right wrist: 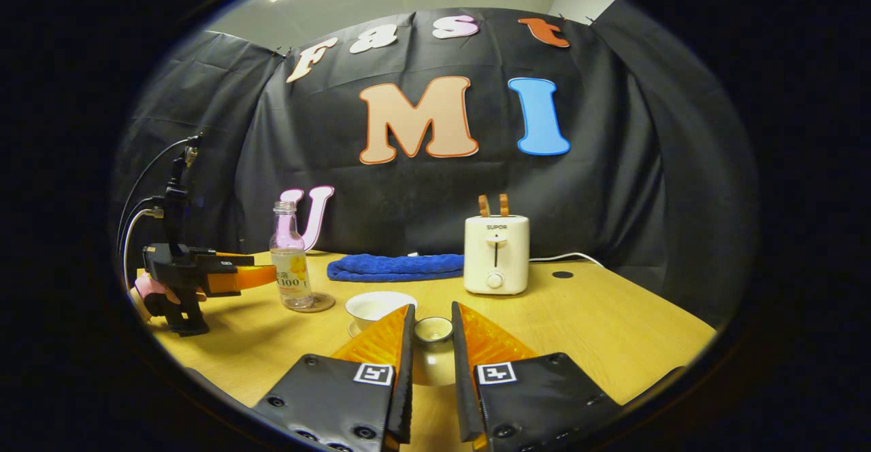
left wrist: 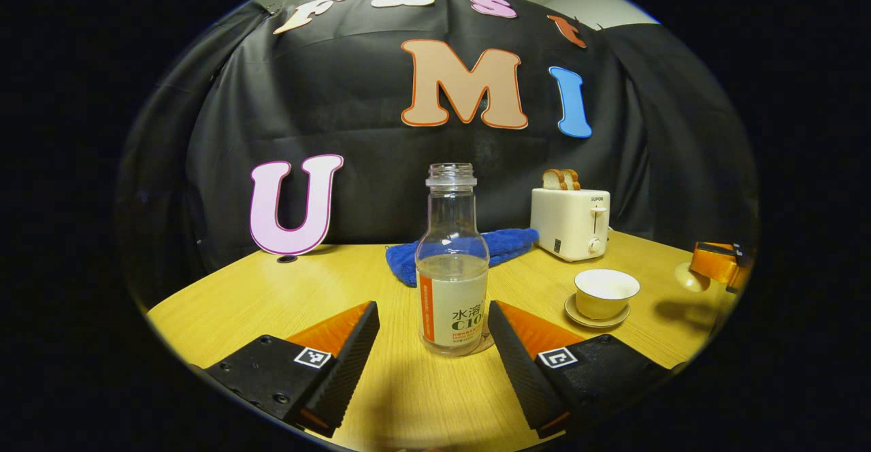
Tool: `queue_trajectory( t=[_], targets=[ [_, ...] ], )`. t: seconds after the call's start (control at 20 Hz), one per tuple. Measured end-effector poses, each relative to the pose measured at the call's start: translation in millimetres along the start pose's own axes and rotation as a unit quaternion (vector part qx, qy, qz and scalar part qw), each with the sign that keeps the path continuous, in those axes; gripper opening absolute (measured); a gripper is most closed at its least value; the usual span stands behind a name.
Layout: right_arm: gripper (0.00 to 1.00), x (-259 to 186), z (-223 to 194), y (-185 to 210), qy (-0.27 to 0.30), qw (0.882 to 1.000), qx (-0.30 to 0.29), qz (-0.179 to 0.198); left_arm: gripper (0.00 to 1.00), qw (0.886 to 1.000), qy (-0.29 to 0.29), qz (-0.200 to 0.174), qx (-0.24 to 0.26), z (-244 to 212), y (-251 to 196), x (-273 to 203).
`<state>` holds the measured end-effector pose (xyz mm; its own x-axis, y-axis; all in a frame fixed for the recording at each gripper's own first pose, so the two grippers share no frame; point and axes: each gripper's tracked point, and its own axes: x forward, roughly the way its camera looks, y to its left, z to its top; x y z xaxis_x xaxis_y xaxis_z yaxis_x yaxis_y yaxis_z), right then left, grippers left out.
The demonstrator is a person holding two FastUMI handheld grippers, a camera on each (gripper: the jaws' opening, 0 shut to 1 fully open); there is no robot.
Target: Open the teacup lid with one hand, grasp the water bottle and pour water into the teacup with the other hand; after pouring, place the water bottle on the coaster and then close the teacup lid.
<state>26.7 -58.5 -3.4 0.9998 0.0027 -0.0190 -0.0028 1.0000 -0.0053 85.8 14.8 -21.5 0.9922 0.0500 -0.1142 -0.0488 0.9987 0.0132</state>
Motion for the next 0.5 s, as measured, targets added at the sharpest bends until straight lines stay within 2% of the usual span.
queue_trajectory(
  t=[0.3,0.5],
  targets=[
    [0.30,37.3,1.0,31.8,-0.006,0.999,0.001,0.049,0.94,0.998,-0.065,0.012,-0.003,21.2,8.6,-17.5],
    [0.30,60.5,0.2,45.3,-0.004,0.998,0.002,0.064,0.94,0.998,-0.057,0.021,-0.002,15.2,15.4,-21.4]
  ],
)
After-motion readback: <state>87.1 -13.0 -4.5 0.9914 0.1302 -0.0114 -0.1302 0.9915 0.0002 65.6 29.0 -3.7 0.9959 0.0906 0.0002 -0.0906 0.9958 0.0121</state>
